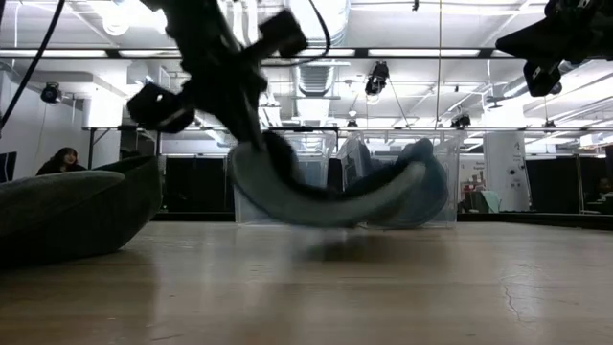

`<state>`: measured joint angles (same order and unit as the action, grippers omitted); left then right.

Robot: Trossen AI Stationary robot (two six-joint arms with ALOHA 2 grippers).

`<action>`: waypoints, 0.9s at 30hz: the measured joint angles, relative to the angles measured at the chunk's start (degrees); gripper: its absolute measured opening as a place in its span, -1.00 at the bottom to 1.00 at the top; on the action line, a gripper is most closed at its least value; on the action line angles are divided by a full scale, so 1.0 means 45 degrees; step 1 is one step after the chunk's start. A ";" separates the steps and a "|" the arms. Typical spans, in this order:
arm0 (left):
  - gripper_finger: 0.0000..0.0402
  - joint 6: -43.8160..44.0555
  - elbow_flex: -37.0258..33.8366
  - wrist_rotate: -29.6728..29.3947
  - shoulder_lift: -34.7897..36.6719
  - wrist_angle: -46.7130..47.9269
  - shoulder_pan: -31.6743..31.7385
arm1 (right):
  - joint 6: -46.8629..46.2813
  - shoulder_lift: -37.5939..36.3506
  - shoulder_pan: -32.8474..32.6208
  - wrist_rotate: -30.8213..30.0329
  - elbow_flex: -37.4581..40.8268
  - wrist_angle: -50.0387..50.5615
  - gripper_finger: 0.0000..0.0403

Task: Pick & Place hat
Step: Put the right black cap into the left transparent bin

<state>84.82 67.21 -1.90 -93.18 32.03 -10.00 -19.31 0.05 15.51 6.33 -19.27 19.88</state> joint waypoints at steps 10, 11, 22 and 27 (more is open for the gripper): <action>-1.00 -0.1778 0.1985 -0.1772 0.0929 0.1837 -0.0102 | 0.0000 0.0000 0.0005 0.0000 0.0000 0.0005 -0.96; -1.00 -0.2127 0.2141 -0.2054 0.1033 0.1803 -0.0102 | 0.0000 0.0000 0.0003 -0.0003 0.0000 0.0010 -0.96; -1.00 -0.7045 0.2728 -0.7226 0.2564 0.0394 -0.0078 | 0.0000 0.0000 0.0005 -0.0024 0.0000 0.0000 -0.96; -1.00 -0.9578 0.2723 -0.9480 0.3055 -0.0464 -0.0075 | -0.0015 -0.0003 0.0005 -0.0044 0.0000 0.0000 -0.96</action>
<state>41.72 79.46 -44.56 -79.43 29.94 -10.34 -19.38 0.04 15.53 6.13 -19.27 19.88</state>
